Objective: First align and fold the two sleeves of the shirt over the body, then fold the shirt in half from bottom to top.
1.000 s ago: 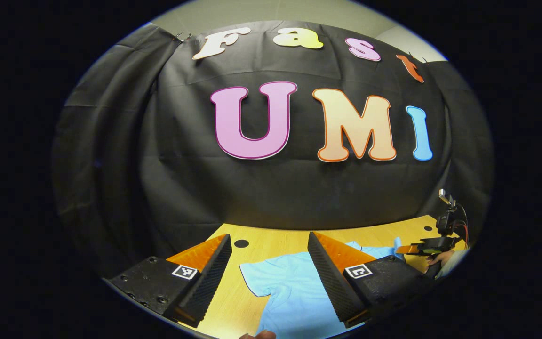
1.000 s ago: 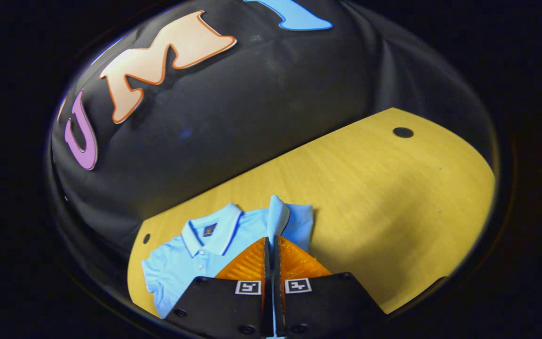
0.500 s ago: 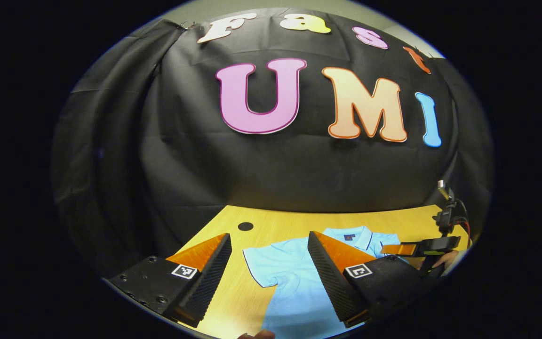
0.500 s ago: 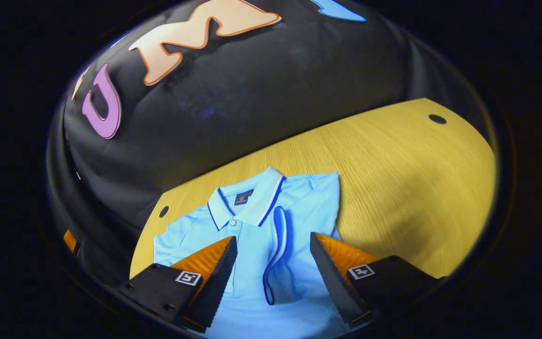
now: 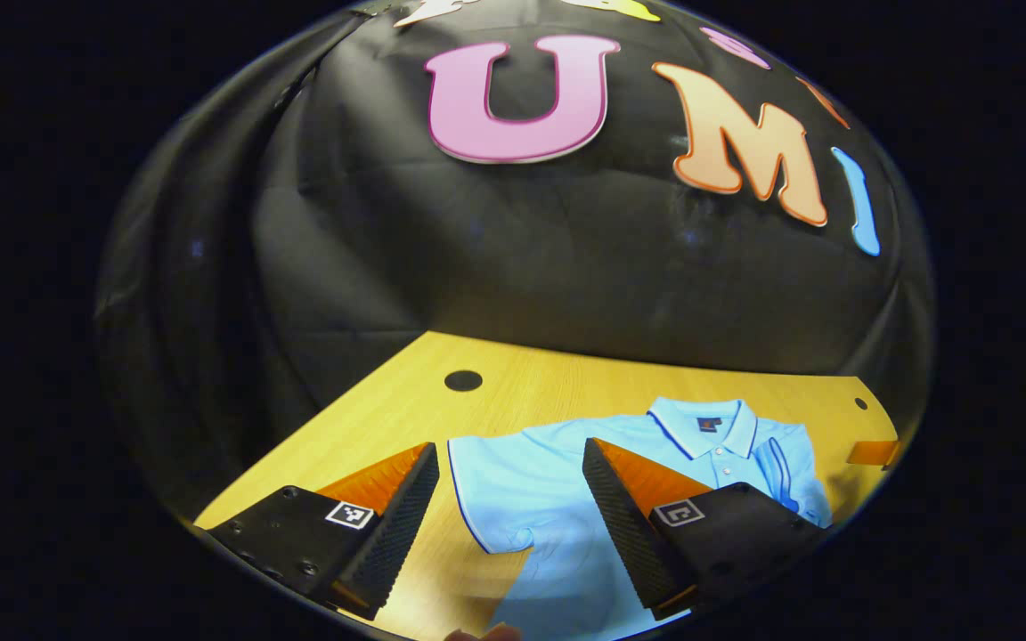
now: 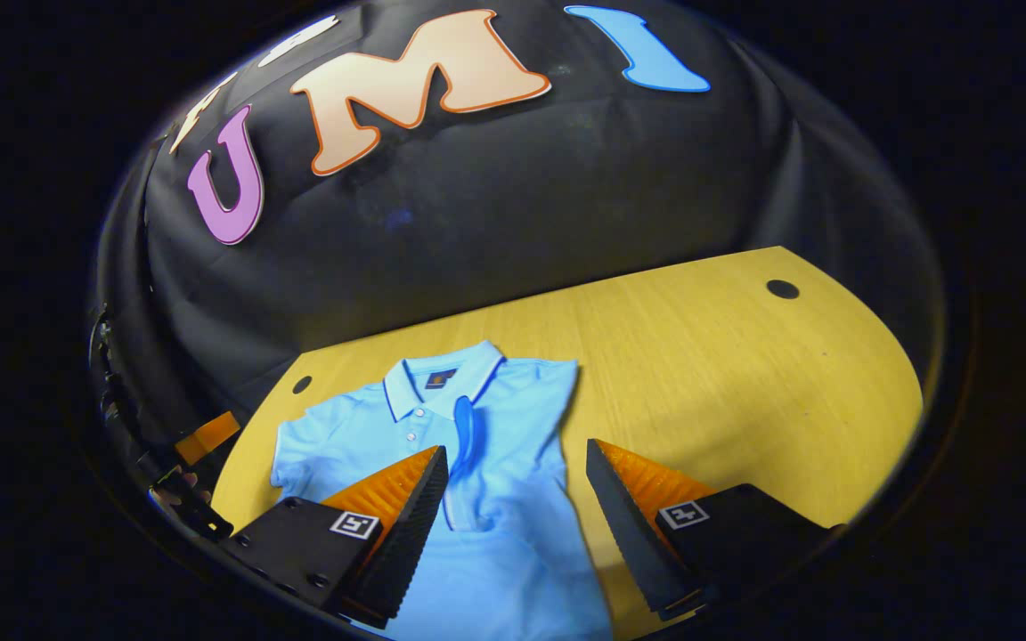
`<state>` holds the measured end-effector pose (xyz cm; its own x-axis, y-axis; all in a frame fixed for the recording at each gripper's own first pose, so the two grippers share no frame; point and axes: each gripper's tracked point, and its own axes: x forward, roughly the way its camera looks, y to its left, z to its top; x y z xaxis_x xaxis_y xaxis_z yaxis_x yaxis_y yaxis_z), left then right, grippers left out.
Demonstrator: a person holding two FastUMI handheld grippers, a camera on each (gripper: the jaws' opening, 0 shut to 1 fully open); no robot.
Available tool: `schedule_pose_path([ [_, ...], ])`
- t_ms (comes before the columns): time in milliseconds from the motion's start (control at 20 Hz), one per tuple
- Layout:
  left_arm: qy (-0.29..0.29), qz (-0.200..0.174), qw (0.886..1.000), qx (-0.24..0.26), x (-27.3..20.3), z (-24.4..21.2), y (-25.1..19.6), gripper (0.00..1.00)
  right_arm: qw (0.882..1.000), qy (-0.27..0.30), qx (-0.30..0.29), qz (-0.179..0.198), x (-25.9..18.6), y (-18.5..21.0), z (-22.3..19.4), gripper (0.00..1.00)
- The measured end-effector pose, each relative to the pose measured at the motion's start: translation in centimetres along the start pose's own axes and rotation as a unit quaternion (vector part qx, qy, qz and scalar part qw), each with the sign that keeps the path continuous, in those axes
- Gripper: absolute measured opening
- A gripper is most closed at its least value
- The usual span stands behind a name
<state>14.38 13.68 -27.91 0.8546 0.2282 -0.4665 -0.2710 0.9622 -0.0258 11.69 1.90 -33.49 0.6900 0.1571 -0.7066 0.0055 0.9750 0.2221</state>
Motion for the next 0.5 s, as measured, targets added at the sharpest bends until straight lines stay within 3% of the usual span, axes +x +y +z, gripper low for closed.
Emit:
schedule_pose_path([
  [50,0.016,0.007,1.0,0.0,1.0,-1.1,0.2,0.98,1.0,0.003,0.003,-0.009,-0.6,-1.0,-0.2,0.98],
  [150,0.037,0.024,0.999,0.001,2.8,-3.0,0.9,0.98,1.0,0.004,0.009,-0.026,-1.4,-2.9,-0.6,0.93],
  [200,0.047,0.031,0.998,0.002,3.4,-3.7,1.2,0.98,0.999,0.008,0.01,-0.035,-1.9,-3.8,-1.1,0.98],
  [450,0.105,0.051,0.993,-0.003,4.8,-6.7,2.3,0.97,0.998,0.008,0.022,-0.051,-3.0,-5.6,-1.2,0.98],
  [500,0.087,0.051,0.995,-0.007,5.6,-5.9,2.3,0.97,0.998,0.008,0.022,-0.052,-3.3,-5.7,-1.2,0.98],
])
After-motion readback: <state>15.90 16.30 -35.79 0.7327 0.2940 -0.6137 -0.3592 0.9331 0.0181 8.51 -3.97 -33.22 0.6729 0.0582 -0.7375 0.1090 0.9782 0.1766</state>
